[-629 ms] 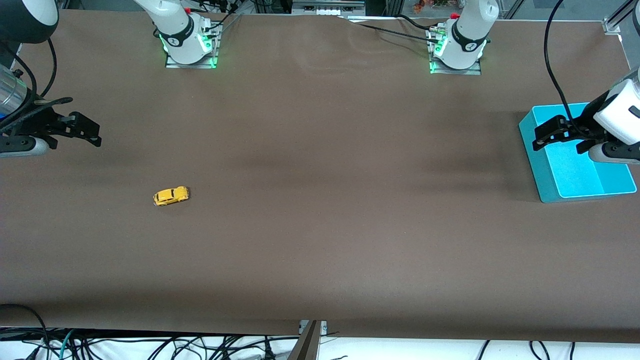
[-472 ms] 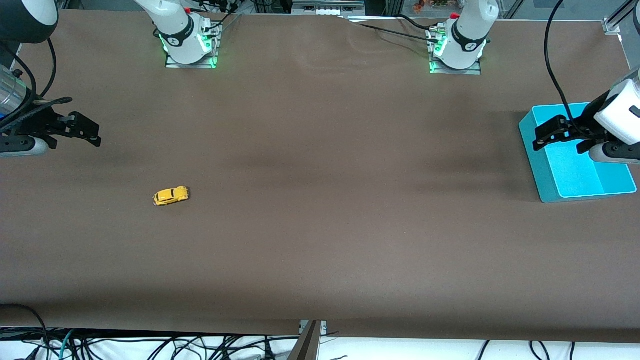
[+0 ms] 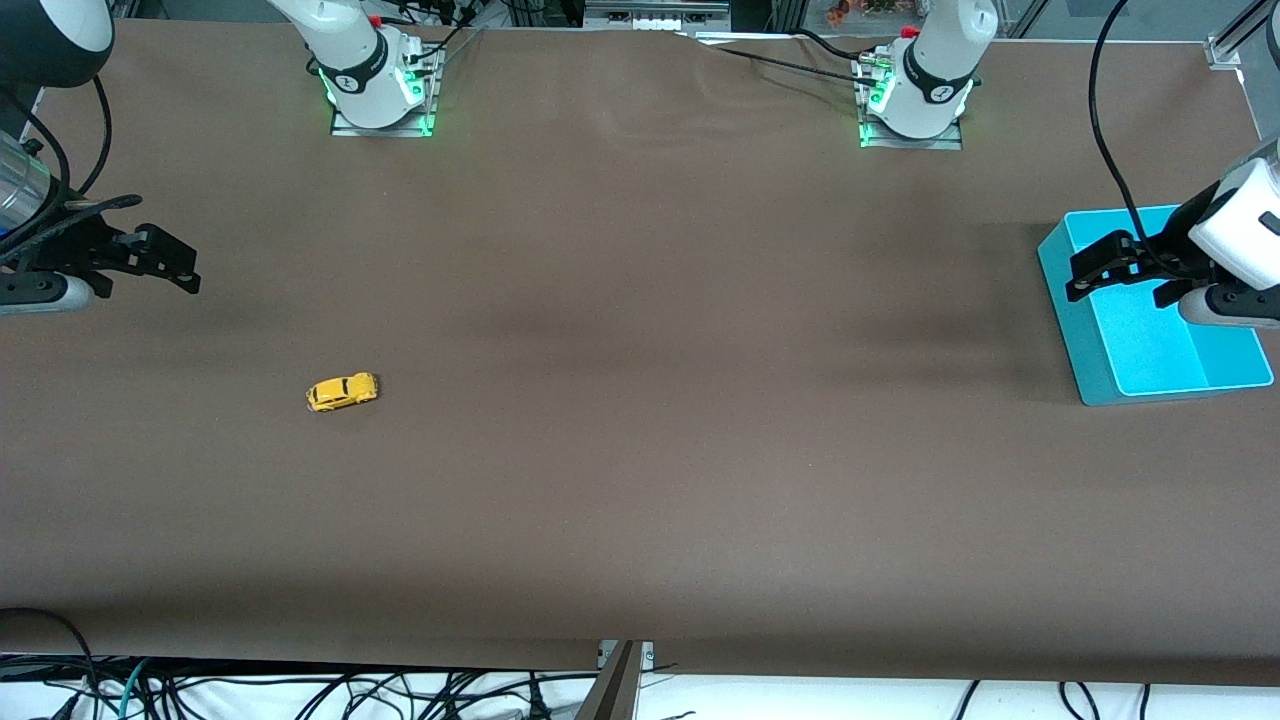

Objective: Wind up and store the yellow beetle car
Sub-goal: 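Move the right gripper toward the yellow beetle car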

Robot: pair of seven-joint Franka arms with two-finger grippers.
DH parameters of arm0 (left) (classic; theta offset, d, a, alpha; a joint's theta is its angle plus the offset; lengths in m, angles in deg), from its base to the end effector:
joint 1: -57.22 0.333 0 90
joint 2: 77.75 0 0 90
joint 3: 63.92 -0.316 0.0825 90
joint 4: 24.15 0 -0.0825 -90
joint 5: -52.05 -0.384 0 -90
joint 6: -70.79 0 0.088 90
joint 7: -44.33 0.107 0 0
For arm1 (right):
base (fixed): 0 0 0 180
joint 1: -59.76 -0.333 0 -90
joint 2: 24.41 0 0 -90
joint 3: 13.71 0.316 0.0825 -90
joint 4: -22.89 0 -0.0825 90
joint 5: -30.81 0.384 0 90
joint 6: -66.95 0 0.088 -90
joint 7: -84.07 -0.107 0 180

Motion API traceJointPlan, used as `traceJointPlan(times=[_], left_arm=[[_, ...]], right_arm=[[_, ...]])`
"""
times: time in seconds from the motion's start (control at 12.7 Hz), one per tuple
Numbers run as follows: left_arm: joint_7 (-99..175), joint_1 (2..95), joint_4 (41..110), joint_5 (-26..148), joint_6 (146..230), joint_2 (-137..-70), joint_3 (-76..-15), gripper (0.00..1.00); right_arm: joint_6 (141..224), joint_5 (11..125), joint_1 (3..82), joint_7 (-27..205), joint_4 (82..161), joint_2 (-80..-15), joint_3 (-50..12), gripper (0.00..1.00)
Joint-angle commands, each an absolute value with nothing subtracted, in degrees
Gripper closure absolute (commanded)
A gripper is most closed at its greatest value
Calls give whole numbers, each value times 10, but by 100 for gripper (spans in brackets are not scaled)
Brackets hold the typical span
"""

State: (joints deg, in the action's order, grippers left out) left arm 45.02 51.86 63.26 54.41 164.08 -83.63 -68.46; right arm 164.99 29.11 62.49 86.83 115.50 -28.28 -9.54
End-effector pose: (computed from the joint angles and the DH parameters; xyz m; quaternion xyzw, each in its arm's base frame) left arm 0.5903 -0.0150 0.5924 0.9998 -0.0122 0.0001 0.0165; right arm 0.5853 0.0106 0.5769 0.9991 0.0384 0.0136 0.0124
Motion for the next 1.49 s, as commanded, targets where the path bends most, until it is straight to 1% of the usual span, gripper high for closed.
traceJointPlan(times=[0.0, 0.55, 0.71, 0.87, 1.1, 1.26, 1.42], left_arm=[[449, 524, 615, 556, 1635, -845, -682, 0], [449, 523, 615, 556, 1635, -847, -681, 0], [449, 524, 615, 556, 1635, -847, -681, 0], [449, 523, 615, 555, 1635, -847, -681, 0], [449, 524, 615, 554, 1635, -847, -681, 0], [449, 523, 615, 555, 1635, -847, -681, 0], [449, 524, 615, 556, 1635, -846, -682, 0]], right_arm=[[1649, 304, 629, 868, 1152, -281, -96, 1], [1649, 304, 628, 865, 1153, -282, -96, 1], [1646, 303, 623, 867, 1153, -297, -92, 1], [1617, 305, 617, 868, 1153, -317, -90, 1], [1615, 305, 591, 871, 1153, -333, -90, 1], [1613, 301, 584, 938, 1153, -346, -90, 1], [1619, 293, 587, 1066, 1160, -378, -91, 1]])
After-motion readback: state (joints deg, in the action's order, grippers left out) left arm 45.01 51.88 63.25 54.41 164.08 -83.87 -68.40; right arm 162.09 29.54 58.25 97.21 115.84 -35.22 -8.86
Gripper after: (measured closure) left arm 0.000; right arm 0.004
